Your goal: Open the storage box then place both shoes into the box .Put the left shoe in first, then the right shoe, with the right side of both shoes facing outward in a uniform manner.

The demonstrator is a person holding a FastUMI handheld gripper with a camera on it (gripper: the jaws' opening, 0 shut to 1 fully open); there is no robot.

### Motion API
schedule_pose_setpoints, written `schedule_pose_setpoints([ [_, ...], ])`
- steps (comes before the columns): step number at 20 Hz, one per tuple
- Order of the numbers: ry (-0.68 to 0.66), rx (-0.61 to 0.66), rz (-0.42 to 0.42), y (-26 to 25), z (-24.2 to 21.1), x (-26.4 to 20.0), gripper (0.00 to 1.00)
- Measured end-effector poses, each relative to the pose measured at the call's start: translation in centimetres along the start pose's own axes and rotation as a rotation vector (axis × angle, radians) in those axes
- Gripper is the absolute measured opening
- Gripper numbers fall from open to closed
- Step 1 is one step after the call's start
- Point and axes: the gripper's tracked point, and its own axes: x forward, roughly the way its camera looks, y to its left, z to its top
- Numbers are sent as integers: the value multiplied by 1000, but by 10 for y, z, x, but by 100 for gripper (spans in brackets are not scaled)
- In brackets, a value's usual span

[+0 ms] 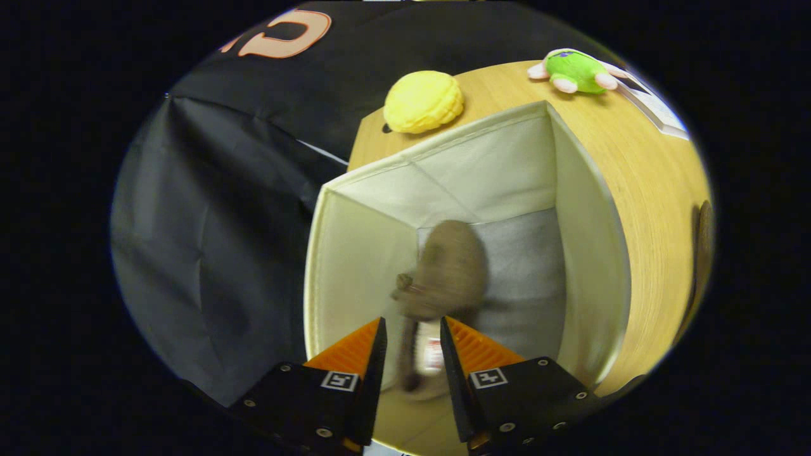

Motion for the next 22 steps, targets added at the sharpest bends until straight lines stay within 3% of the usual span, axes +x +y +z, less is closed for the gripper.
schedule_pose_setpoints([
  [1,-17,-19,16,4,2,-12,59],
  [5,-66,-90,78,8,6,-53,68],
  [9,-146,-198,79,-12,14,-101,84],
  [12,-218,-227,74,-37,19,-135,90],
  [22,-339,-236,-133,-185,30,-211,96],
])
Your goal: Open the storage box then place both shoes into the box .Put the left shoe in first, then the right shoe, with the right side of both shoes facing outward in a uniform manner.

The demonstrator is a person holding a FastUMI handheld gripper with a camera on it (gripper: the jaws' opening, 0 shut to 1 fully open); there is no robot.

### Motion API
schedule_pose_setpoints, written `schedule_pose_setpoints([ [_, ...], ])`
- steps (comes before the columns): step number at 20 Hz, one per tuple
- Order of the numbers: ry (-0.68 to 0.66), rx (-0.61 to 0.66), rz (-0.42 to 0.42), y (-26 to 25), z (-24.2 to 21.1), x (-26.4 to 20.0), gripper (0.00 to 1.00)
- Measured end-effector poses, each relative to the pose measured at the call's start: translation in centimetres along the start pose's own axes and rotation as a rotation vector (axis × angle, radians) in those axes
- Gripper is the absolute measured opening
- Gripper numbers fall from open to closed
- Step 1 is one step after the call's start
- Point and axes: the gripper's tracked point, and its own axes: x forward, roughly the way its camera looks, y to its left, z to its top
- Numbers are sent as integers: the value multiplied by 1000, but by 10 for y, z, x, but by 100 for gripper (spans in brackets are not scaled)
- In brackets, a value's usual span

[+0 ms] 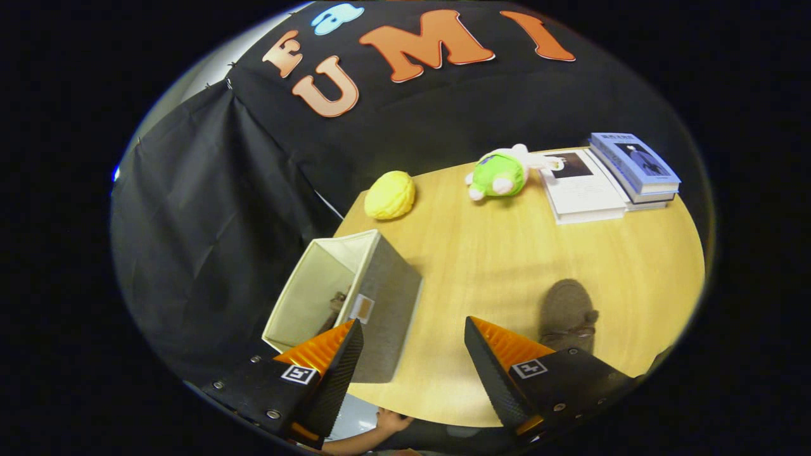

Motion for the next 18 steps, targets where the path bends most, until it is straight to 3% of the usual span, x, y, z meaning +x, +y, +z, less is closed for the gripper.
schedule_pose_setpoints([
  [6,2,-57,-161,-91,-26,-19,93],
  [10,36,-42,-182,-123,-51,-18,91],
  [13,126,-19,-191,-143,-84,-4,81],
  [18,109,-8,-190,-153,-79,-1,63],
])
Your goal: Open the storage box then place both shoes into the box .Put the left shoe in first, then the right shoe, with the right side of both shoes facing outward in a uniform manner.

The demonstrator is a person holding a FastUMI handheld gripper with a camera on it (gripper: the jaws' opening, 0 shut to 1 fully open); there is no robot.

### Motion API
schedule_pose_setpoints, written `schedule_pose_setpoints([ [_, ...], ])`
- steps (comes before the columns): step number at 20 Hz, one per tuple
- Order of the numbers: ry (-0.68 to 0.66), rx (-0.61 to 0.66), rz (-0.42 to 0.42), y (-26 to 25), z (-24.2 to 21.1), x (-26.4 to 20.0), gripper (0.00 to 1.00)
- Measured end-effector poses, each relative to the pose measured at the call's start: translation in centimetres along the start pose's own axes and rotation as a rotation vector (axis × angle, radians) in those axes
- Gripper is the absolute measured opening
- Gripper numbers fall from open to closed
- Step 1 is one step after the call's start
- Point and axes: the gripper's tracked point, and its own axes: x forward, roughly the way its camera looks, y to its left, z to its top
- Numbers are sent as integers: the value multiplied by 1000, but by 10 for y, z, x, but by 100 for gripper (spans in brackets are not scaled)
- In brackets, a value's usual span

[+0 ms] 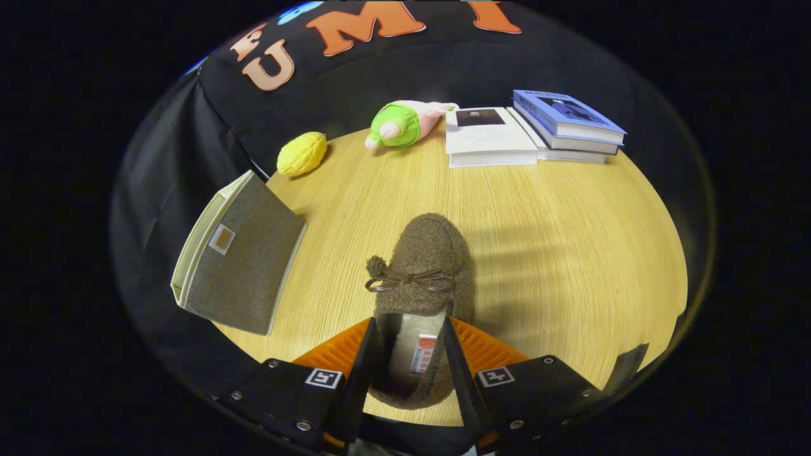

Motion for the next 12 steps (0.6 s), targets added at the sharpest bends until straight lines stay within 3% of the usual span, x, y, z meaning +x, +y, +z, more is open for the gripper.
schedule_pose_setpoints([
  [4,-67,-40,-98,-25,16,-5,61],
  [10,8,-44,-96,-28,-3,23,63],
  [12,16,-48,-96,-26,-5,29,58],
])
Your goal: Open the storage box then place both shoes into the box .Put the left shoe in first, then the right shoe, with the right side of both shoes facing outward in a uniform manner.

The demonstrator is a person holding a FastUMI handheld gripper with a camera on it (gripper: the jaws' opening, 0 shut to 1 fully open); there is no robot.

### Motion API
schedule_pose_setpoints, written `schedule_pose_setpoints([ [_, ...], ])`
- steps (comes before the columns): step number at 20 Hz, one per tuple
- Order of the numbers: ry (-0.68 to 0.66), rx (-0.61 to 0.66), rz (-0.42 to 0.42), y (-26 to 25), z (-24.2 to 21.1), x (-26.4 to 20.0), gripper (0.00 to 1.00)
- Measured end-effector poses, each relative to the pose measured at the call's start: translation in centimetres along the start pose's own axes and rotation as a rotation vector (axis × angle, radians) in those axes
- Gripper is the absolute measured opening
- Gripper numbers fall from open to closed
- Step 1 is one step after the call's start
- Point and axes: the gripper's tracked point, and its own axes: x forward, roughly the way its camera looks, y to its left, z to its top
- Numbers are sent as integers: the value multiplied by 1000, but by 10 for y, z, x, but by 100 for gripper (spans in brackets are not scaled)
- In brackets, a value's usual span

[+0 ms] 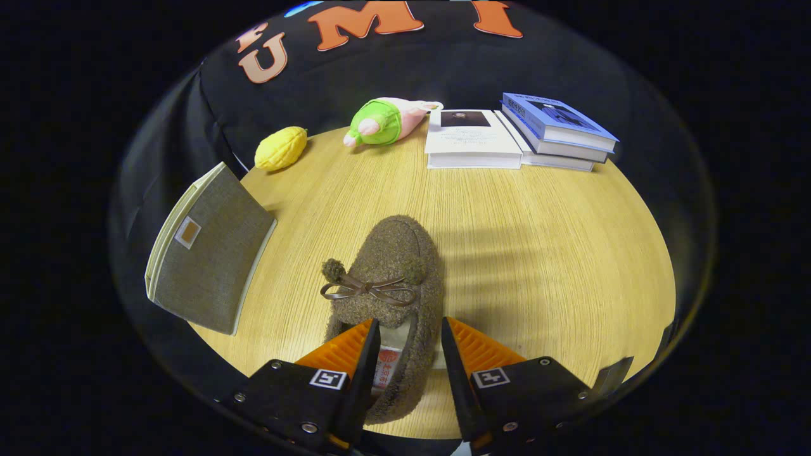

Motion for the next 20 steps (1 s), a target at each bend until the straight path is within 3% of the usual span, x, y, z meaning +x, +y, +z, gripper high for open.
schedule_pose_setpoints([
  [5,-23,-88,-53,-1,-3,9,50],
  [9,-32,-54,-60,-7,2,18,49],
  [13,-56,12,-80,-13,9,30,26],
  [17,-74,-7,-115,-16,14,30,11],
  [20,-80,30,-81,-6,19,18,6],
])
